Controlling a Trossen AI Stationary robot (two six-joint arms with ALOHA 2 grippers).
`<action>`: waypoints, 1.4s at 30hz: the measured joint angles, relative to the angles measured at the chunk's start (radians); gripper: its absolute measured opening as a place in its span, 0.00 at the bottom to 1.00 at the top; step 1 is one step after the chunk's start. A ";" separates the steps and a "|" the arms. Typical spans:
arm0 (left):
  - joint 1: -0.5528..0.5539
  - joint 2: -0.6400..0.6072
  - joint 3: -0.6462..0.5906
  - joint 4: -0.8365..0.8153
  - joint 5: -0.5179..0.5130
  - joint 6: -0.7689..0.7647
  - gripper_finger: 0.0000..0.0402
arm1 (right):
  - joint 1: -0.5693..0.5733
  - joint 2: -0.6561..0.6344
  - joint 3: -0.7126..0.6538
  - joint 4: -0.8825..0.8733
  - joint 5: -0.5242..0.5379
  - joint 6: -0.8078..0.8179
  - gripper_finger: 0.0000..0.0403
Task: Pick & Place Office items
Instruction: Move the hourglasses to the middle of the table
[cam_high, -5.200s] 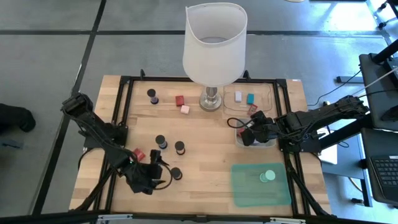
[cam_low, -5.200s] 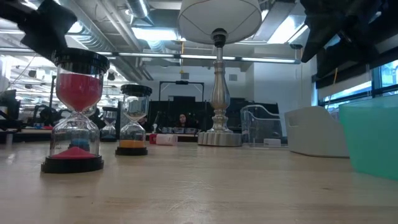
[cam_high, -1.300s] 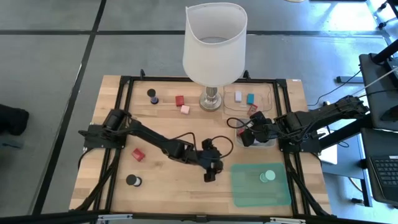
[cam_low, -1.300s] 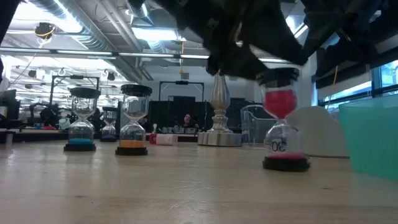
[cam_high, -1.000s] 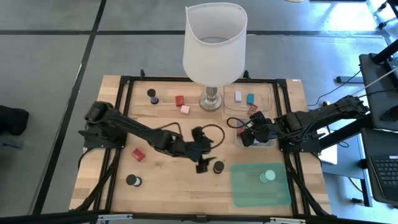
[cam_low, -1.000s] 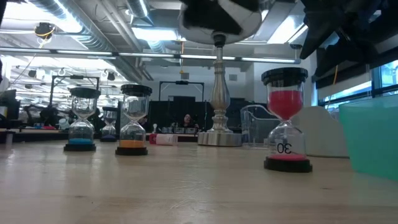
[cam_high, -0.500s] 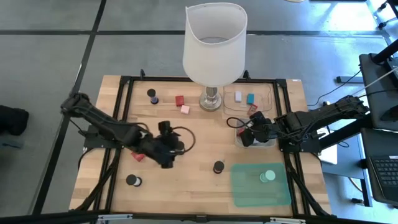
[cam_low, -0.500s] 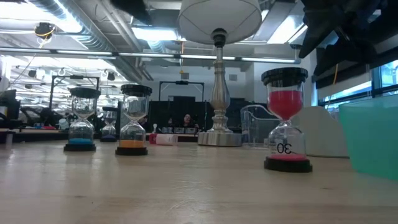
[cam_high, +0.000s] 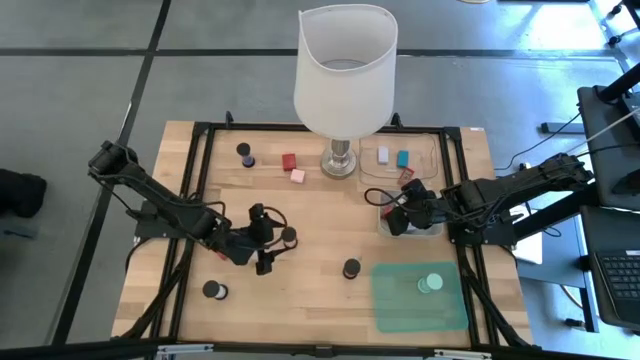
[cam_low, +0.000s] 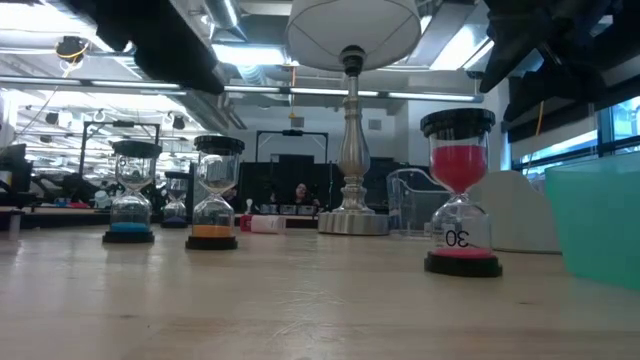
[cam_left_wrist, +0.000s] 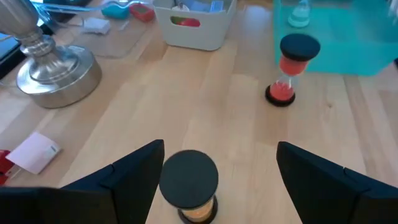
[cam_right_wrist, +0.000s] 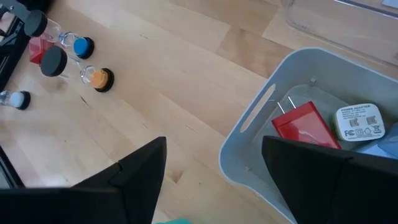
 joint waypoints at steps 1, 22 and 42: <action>0.004 0.002 -0.005 0.000 0.001 0.000 0.77 | 0.000 0.000 0.000 0.000 0.000 0.000 0.66; 0.143 0.107 -0.007 -0.011 0.183 -0.026 0.85 | 0.000 0.000 0.000 0.008 0.000 0.000 0.66; 0.170 0.160 -0.007 0.006 0.237 -0.055 0.69 | 0.000 0.000 0.000 0.015 0.000 0.000 0.66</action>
